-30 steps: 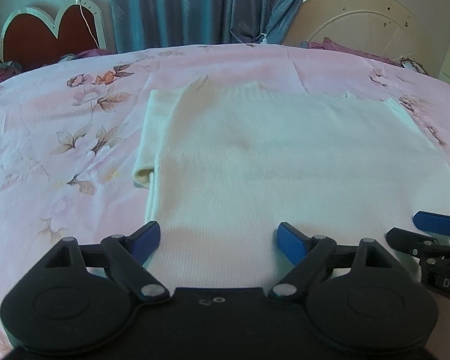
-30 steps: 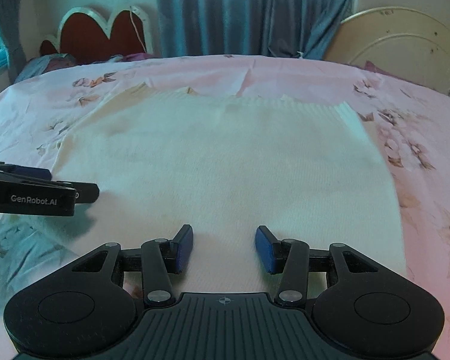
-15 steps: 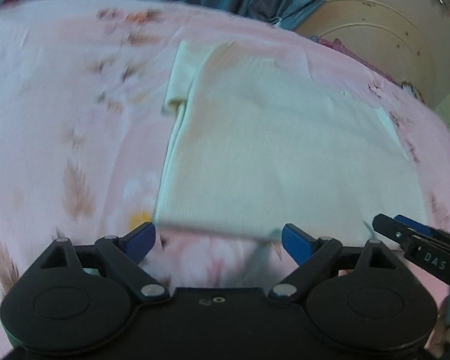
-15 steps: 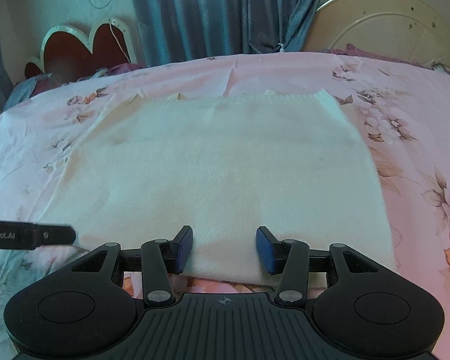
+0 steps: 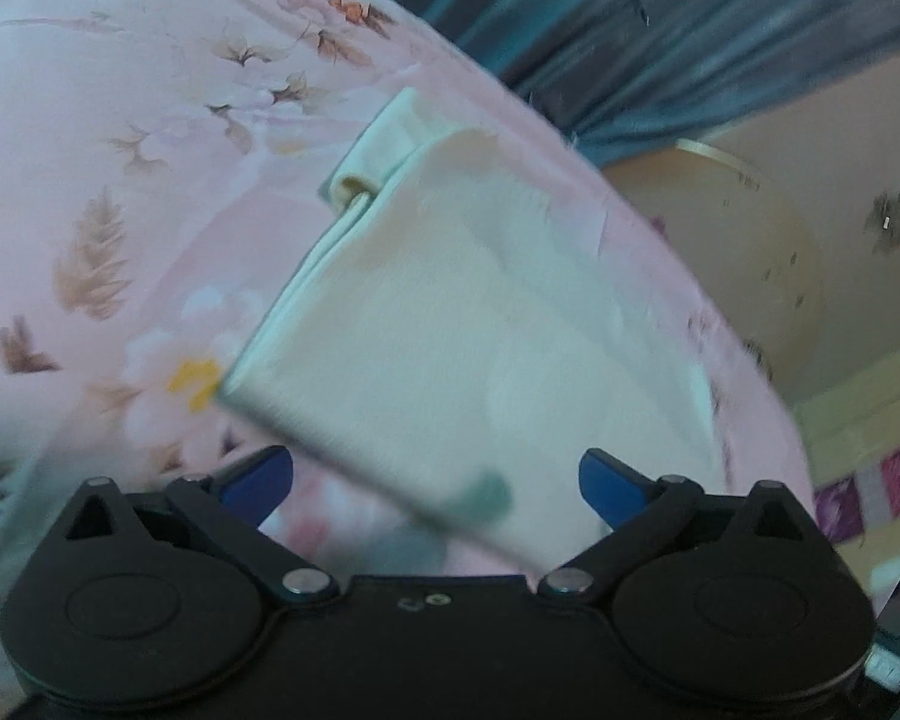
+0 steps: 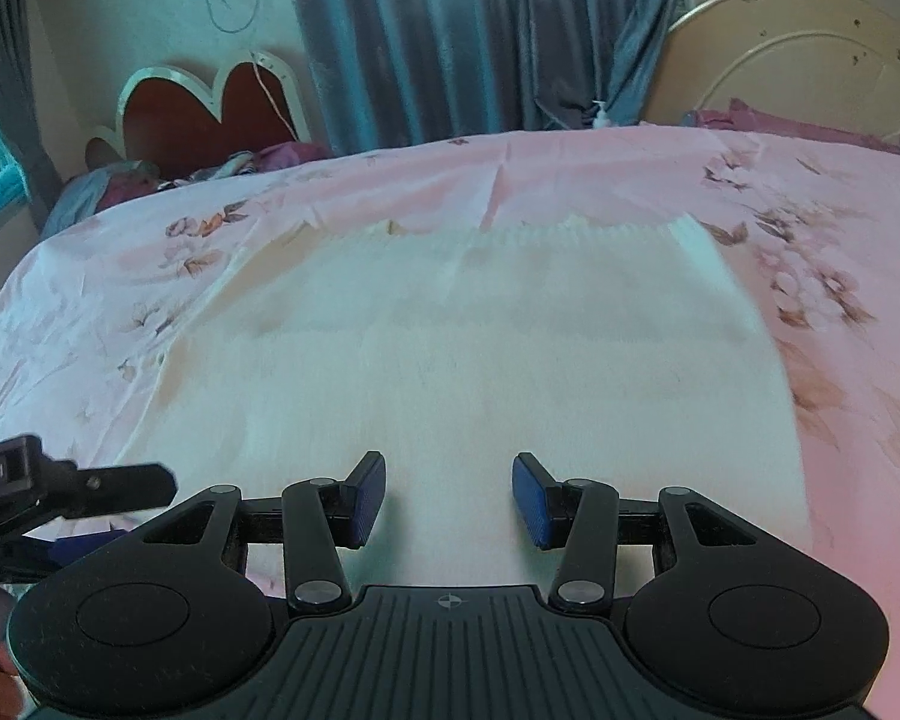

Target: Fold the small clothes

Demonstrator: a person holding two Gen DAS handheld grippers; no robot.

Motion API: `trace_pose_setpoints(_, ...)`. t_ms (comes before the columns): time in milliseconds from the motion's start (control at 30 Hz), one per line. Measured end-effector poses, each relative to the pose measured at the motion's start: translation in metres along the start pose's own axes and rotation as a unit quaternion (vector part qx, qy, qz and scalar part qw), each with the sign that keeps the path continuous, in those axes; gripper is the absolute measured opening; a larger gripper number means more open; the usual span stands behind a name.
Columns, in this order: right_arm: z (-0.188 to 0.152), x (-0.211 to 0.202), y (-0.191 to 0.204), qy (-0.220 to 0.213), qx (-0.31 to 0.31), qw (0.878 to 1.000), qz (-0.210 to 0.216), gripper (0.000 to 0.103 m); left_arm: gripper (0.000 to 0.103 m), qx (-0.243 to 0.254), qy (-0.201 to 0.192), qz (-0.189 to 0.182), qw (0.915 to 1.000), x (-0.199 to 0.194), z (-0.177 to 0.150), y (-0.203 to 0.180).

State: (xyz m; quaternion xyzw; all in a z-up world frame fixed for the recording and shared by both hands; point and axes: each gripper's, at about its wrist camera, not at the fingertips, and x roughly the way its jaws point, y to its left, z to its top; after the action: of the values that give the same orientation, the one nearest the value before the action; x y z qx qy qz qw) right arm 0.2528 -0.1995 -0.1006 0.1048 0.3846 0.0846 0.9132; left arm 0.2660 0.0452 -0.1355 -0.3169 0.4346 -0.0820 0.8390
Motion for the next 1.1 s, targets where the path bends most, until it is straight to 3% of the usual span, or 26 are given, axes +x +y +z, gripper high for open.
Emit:
trace_pose_setpoints(200,0.023,0.029,0.0,-0.006,-0.013,1.0,0.003,0.047,0.093,-0.034,-0.064,-0.044,0.9964,0.022,0.006,0.001)
trace_pose_setpoints(300,0.036,0.044,0.003,-0.013,-0.026,1.0,-0.001,0.047,0.072,-0.067,-0.088,-0.058,0.9922,0.031,0.012,0.007)
trace_pose_setpoints(367,0.042,0.055,0.004,-0.016,-0.036,0.999,-0.009,0.047,0.047,-0.088,-0.095,-0.06,0.9897,0.037,0.016,0.013)
trace_pose_setpoints(400,0.042,0.06,0.005,-0.016,-0.042,0.999,-0.018,0.047,0.042,-0.098,-0.101,-0.061,0.9882,0.039,0.017,0.017)
trace_pose_setpoints(467,0.037,0.075,0.007,-0.003,-0.064,0.997,-0.036,0.047,0.02,-0.107,-0.104,-0.052,0.9875,0.042,0.018,0.024)
trace_pose_setpoints(567,0.029,0.078,0.012,-0.014,-0.095,0.994,-0.048,0.047,0.011,-0.109,-0.106,-0.048,0.9872,0.041,0.018,0.027)
trace_pose_setpoints(700,0.026,0.075,0.008,-0.021,-0.08,0.996,-0.044,0.047,0.008,-0.084,-0.116,-0.036,0.9891,0.036,0.019,0.018)
trace_pose_setpoints(800,0.016,0.077,0.018,-0.038,-0.116,0.991,-0.06,0.047,0.008,-0.053,-0.12,-0.022,0.9911,0.031,0.019,0.008)
trace_pose_setpoints(967,0.029,0.068,-0.001,-0.032,-0.059,0.998,-0.019,0.047,0.007,0.044,-0.139,-0.019,0.9891,0.017,0.024,-0.032)
trace_pose_setpoints(1100,0.033,0.045,-0.029,-0.046,0.027,0.999,0.011,0.047,0.007,0.14,-0.141,-0.025,0.9797,0.015,0.023,-0.077)
